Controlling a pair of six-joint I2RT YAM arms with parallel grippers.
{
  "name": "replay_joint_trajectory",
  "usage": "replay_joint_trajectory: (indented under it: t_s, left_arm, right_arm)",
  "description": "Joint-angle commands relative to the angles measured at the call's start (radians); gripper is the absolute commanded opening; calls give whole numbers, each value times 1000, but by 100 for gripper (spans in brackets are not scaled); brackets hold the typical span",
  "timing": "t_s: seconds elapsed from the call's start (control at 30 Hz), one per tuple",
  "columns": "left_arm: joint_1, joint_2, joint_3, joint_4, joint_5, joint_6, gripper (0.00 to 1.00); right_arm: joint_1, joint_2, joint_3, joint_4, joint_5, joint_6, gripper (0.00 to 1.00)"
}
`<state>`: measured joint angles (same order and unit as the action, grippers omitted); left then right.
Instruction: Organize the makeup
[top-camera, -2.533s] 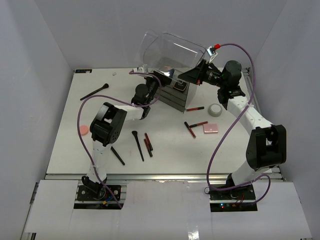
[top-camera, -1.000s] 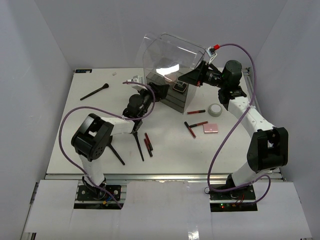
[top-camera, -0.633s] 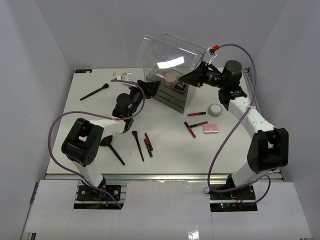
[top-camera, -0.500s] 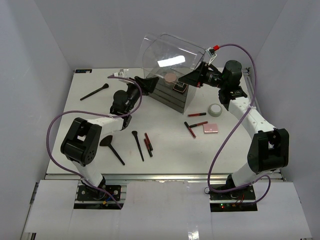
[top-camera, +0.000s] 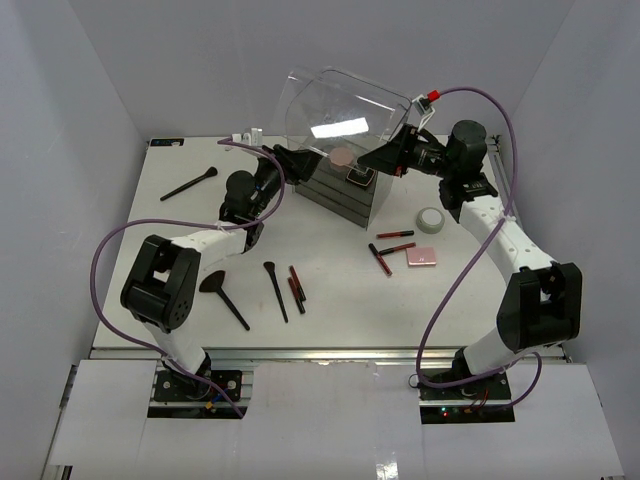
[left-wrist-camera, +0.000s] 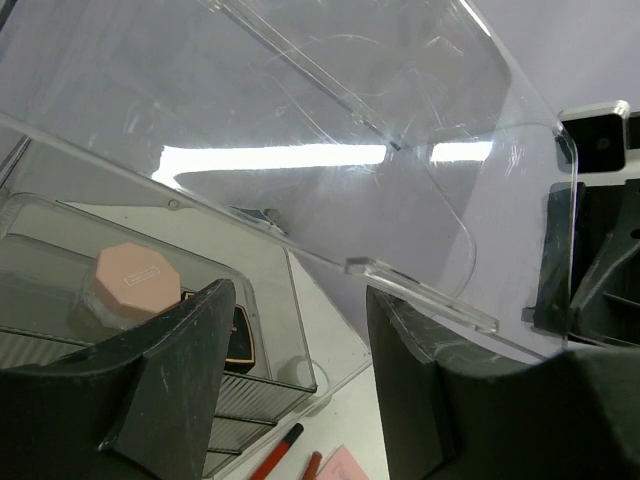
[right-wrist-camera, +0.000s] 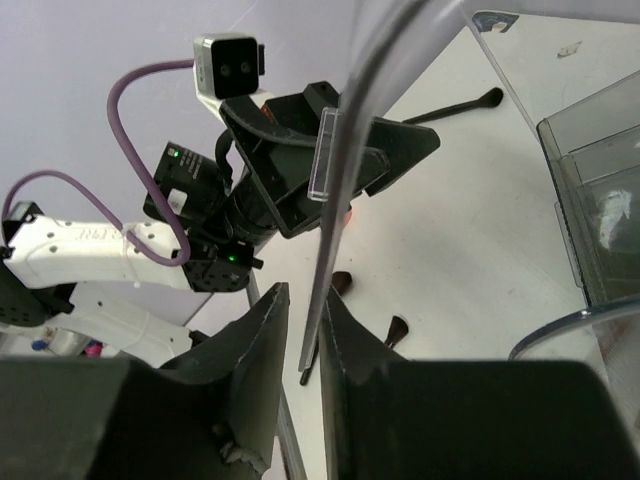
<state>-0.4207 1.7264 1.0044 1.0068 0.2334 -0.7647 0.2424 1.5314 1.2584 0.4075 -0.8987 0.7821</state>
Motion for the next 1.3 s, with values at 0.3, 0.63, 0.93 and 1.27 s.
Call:
replay_joint_trajectory:
  t_s: [0.3, 0.63, 0.93, 1.27]
  left_arm:
    - [37, -94, 97, -57, 39, 1, 67]
    - [59, -120, 112, -101, 77, -8, 68]
    - [69, -122, 134, -126, 109, -13, 69]
    - [76, -122, 134, -135, 124, -23, 70]
  right_arm:
    - [-89, -136, -116, -70, -164, -245, 83]
    - [-230, -194, -62, -670, -73, -954, 97]
    - [-230, -168, -162, -819, 497, -1127, 93]
    - [-229, 56, -82, -769, 858, -869, 90]
